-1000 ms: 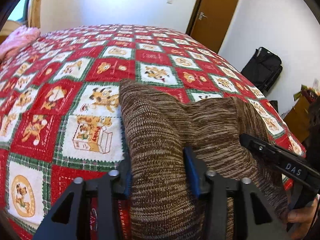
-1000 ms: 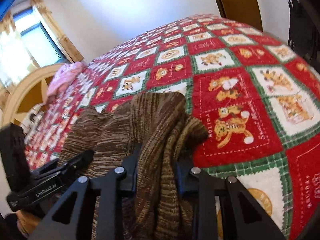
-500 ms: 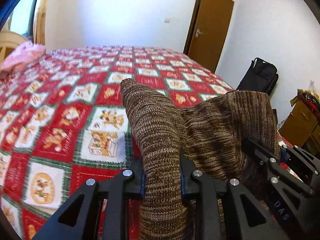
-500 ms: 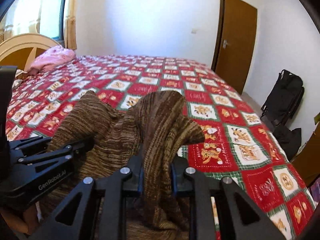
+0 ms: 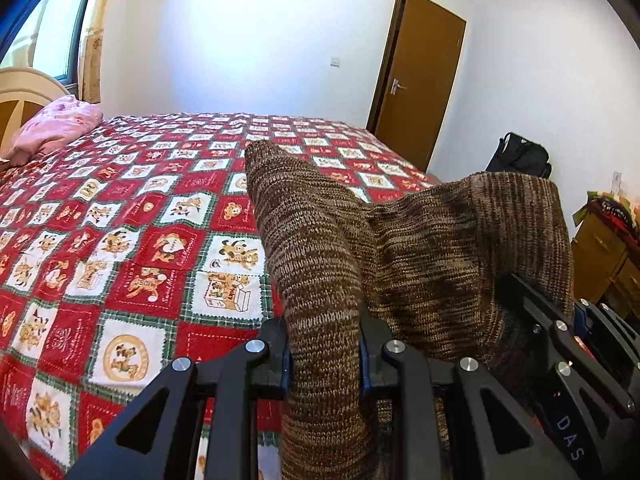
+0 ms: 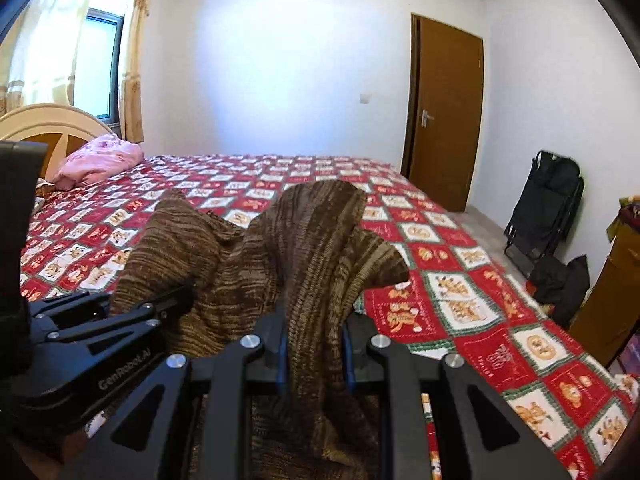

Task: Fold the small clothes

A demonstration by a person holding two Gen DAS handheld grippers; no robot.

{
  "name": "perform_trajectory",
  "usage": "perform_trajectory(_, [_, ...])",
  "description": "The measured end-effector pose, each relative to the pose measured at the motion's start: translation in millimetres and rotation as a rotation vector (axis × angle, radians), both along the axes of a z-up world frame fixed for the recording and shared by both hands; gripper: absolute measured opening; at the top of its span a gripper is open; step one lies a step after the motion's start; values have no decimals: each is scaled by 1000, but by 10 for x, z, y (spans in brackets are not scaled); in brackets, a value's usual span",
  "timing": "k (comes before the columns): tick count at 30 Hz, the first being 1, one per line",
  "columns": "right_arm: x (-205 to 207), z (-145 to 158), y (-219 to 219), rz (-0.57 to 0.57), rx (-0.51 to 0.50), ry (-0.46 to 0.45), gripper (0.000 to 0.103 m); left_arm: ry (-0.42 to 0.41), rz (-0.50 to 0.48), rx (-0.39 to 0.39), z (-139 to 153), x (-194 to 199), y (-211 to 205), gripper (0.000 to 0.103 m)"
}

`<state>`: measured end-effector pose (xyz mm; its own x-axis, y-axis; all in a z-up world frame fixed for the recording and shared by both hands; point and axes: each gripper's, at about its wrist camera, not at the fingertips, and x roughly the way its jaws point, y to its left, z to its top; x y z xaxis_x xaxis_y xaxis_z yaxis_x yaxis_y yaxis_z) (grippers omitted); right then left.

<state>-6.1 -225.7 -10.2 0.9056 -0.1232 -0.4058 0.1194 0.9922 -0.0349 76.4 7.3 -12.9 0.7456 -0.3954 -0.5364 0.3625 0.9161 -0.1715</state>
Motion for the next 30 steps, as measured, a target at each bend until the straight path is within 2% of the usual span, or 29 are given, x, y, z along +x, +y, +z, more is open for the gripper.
perform_trajectory(8, [-342, 238, 58, -1, 43, -59, 23, -40, -14, -42, 251, -286, 200, 25])
perform_trajectory(18, [-842, 401, 105, -8, 29, -108, 23, -87, -70, -47, 412, -675, 308, 25])
perform_trajectory(25, [-1166, 493, 39, -39, 4, -132, 23, -111, -167, -38, 487, -931, 106, 25])
perform_trajectory(30, [-1301, 547, -243, -92, 33, -140, 23, -139, -241, -22, 564, -1106, -171, 25])
